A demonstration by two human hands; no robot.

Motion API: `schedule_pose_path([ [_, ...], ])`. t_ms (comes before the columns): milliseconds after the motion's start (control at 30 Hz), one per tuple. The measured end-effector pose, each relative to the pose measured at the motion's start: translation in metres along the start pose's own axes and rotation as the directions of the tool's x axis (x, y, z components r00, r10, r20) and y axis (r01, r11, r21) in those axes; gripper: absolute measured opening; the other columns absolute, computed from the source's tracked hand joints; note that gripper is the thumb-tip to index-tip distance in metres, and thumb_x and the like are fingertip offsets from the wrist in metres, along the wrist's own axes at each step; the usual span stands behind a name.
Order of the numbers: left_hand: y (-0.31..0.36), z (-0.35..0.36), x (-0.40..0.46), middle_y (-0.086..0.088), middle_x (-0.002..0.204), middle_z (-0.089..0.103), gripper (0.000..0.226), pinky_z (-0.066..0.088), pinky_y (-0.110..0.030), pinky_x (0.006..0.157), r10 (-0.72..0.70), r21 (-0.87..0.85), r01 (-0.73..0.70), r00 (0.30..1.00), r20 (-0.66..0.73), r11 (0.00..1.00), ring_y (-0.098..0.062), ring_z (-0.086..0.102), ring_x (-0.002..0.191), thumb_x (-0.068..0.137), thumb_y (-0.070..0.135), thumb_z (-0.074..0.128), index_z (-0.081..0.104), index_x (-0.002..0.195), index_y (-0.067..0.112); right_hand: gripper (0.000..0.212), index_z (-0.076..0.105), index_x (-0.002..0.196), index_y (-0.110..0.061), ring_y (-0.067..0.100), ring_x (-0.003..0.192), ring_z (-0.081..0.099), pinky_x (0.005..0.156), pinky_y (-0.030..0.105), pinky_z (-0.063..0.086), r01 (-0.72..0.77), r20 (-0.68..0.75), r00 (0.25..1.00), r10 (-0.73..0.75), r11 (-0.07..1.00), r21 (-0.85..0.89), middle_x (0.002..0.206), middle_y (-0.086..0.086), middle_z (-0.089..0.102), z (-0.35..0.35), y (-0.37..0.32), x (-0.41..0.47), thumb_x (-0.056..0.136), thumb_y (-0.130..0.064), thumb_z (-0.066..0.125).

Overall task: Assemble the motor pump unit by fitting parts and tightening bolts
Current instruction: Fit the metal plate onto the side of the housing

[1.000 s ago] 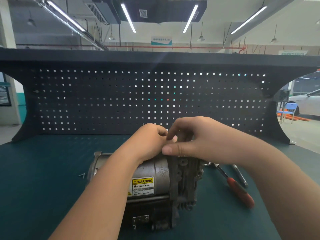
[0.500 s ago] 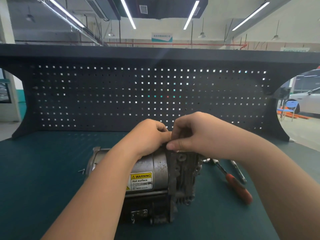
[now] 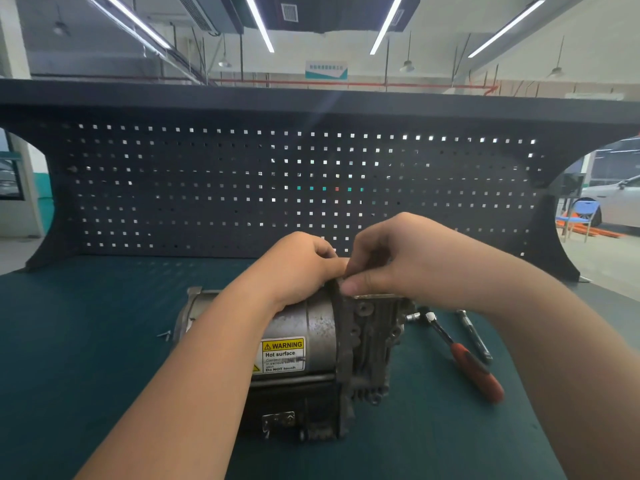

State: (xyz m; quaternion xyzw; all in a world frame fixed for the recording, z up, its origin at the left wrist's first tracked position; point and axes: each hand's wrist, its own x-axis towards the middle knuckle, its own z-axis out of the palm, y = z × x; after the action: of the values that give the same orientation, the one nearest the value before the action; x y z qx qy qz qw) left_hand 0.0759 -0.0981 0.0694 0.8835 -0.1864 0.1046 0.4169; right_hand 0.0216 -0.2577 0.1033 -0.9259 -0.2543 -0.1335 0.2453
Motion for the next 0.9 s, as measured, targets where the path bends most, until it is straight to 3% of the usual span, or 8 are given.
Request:
schedule_pose_path([
  [133,0.001,0.0,0.0,0.007,0.053,0.05,0.023,0.028,-0.02,0.043,0.002,0.0,-0.002,1.0,-0.005,1.0,-0.007,0.036,0.046,0.083,0.032,0.064,0.066,0.072,0.013,0.036,0.061,0.07,-0.023,0.007,0.051,0.054,0.048,0.019,0.044,-0.032,-0.021,0.999,0.031,0.999,-0.031,0.061,-0.007,0.062,0.003,-0.001,0.001,0.065,-0.054,0.078],
  [233,0.001,0.0,0.001,0.005,0.06,0.056,0.019,0.033,-0.021,0.05,0.011,-0.01,-0.011,1.0,0.0,1.0,-0.009,0.043,0.055,0.083,0.029,0.066,0.07,0.077,0.011,0.022,0.068,0.086,-0.035,0.006,0.069,0.064,0.068,0.027,0.055,-0.002,0.064,0.998,0.002,1.0,0.007,0.076,-0.014,0.068,-0.002,0.0,-0.002,0.072,-0.05,0.075],
  [300,0.0,0.0,0.001,0.009,0.054,0.051,0.02,0.032,-0.019,0.046,0.012,-0.012,-0.012,1.0,0.003,1.0,-0.005,0.04,0.049,0.083,0.029,0.067,0.067,0.072,0.012,0.009,0.071,0.089,-0.037,0.013,0.077,0.067,0.074,0.035,0.057,0.025,0.102,0.994,-0.028,0.999,0.027,0.081,-0.013,0.07,-0.007,0.002,-0.004,0.08,-0.037,0.074],
  [400,-0.001,0.0,0.001,0.013,0.041,0.04,0.025,0.024,-0.013,0.033,0.013,-0.003,-0.013,1.0,0.001,1.0,-0.002,0.029,0.034,0.083,0.034,0.067,0.062,0.066,0.017,0.01,0.069,0.074,-0.035,0.018,0.072,0.066,0.068,0.031,0.056,0.029,0.072,0.997,-0.031,0.999,0.032,0.074,-0.01,0.07,-0.006,0.002,-0.003,0.081,-0.031,0.075],
  [500,-0.001,0.001,0.002,0.017,0.038,0.041,0.027,0.021,-0.012,0.032,0.029,0.006,-0.029,1.0,-0.008,1.0,-0.002,0.031,0.031,0.086,0.03,0.065,0.06,0.065,0.016,0.02,0.064,0.068,-0.028,0.013,0.058,0.059,0.051,0.022,0.046,-0.015,0.02,1.0,0.015,1.0,-0.002,0.069,-0.008,0.066,-0.001,0.001,0.0,0.077,-0.04,0.077],
  [633,-0.001,0.002,0.002,0.016,0.041,0.043,0.025,0.023,-0.013,0.035,0.033,0.001,-0.033,0.999,-0.017,0.999,-0.002,0.03,0.035,0.087,0.03,0.065,0.062,0.068,0.013,0.019,0.064,0.07,-0.028,0.002,0.055,0.054,0.05,0.016,0.043,-0.03,0.012,0.999,0.03,0.999,-0.028,0.07,-0.012,0.065,0.0,0.002,-0.001,0.077,-0.041,0.076],
  [800,-0.001,0.001,0.001,0.012,0.048,0.043,0.025,0.024,-0.015,0.038,0.02,0.009,-0.02,1.0,-0.001,1.0,-0.005,0.031,0.042,0.081,0.037,0.066,0.062,0.065,0.019,0.013,0.069,0.078,-0.037,0.014,0.077,0.066,0.071,0.027,0.05,0.018,0.055,0.998,-0.015,0.999,-0.042,0.082,-0.009,0.07,-0.003,-0.001,-0.004,0.087,-0.027,0.069],
  [900,-0.001,0.001,0.0,0.006,0.055,0.045,0.023,0.024,-0.017,0.04,0.018,0.005,-0.018,1.0,0.005,1.0,-0.01,0.032,0.051,0.079,0.035,0.065,0.063,0.066,0.017,0.018,0.071,0.086,-0.041,0.019,0.082,0.068,0.074,0.028,0.049,0.027,0.094,0.995,-0.023,0.999,-0.043,0.086,-0.007,0.073,-0.005,-0.003,-0.006,0.089,-0.025,0.066],
])
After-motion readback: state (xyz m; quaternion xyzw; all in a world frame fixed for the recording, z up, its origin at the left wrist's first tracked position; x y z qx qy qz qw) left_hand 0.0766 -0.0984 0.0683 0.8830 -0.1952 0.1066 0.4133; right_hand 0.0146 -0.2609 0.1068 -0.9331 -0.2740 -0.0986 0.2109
